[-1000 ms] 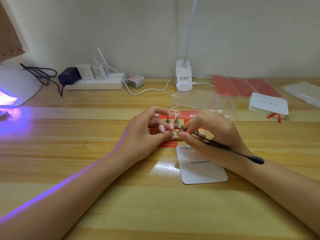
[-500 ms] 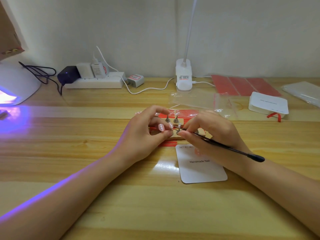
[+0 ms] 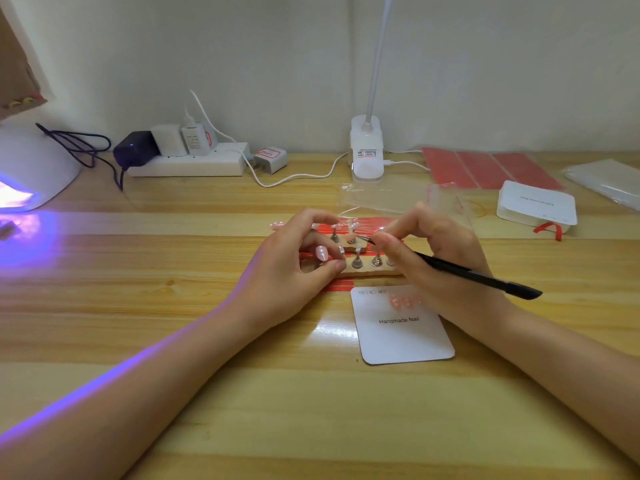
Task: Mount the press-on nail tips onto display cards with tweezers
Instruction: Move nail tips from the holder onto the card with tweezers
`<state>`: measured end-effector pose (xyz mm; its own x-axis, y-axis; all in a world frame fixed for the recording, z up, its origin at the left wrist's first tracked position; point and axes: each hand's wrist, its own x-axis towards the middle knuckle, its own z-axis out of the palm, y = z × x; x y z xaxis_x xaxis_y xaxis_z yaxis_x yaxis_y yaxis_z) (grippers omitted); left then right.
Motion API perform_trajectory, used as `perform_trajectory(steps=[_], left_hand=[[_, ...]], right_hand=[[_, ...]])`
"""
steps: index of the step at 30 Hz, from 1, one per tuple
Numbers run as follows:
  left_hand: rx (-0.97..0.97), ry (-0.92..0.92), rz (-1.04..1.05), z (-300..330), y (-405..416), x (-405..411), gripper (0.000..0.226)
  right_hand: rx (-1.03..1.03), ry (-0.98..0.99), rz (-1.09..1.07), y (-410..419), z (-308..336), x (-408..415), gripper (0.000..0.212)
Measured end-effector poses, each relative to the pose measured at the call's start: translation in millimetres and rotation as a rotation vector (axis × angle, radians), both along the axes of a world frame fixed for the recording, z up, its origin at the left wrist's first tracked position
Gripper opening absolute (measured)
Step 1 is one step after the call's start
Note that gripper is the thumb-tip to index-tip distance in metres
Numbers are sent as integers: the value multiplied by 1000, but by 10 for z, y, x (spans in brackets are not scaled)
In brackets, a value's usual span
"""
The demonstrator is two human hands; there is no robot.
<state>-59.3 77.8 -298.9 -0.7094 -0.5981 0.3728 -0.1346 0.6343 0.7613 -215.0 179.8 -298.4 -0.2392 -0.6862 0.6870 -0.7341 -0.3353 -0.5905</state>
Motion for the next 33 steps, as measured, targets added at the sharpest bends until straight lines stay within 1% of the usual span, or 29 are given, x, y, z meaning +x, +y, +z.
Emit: perform_trajectory(steps=[3,5,7,9,11,13,16,19,23,25,29,33], left_hand=[[-27,22,18,12,45,30,43],[-91,34,32,37,93,54,41],[-263,35,50,83,157,78,37],[-440,81,41,121,211,104,33],[-547,117,6,143,259,132,23],[-634,59,-41,138,291,153,20],[-746,-148,-65,105,288,142,28],[-721,-257,-59,84,268,124,33],[-667,-282,-72,65,279,122,36],[-658,-282,-72,62,293,120,39],[-637,-276,-72,55,299,120,39],[-625,-302,-76,61,303,117,40]], right_hand=[[-7,-93,-14,30,32,-16,15],[-7,-148,-31,46,66,-41,17],[-34,-200,-30,60,136,-73,17],[-92,-243,-7,74,232,-104,17],[-140,-269,16,102,316,-130,16],[-154,-256,32,148,347,-148,17],[-112,-134,27,268,259,-145,16],[-73,84,11,404,86,-118,20],[18,278,38,470,-48,-134,29],[28,387,46,457,-65,-156,31],[-22,591,84,410,-61,-159,32],[-66,732,131,394,-45,-170,36]])
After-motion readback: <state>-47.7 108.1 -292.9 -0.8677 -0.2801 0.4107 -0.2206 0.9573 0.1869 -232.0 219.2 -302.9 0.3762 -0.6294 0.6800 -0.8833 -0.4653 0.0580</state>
